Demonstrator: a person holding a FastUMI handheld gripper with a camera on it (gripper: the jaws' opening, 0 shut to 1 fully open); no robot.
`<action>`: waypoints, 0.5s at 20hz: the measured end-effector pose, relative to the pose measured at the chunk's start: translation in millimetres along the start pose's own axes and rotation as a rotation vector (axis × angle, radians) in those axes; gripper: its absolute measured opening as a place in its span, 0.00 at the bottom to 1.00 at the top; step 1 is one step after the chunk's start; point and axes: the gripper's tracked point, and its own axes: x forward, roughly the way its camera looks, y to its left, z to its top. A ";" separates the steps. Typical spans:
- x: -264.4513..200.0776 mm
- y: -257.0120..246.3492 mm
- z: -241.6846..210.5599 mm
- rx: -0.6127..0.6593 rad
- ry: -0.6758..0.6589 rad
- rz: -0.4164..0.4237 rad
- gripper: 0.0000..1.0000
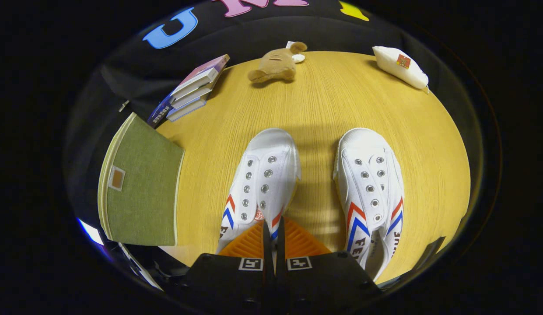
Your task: Open the storage box then place both shoes into the box .Put the left shoe in first, then the right shoe, with the right side of both shoes facing outward in a uniform manner.
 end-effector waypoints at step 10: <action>-71.2 54.1 36.7 0.040 -0.101 0.112 0.05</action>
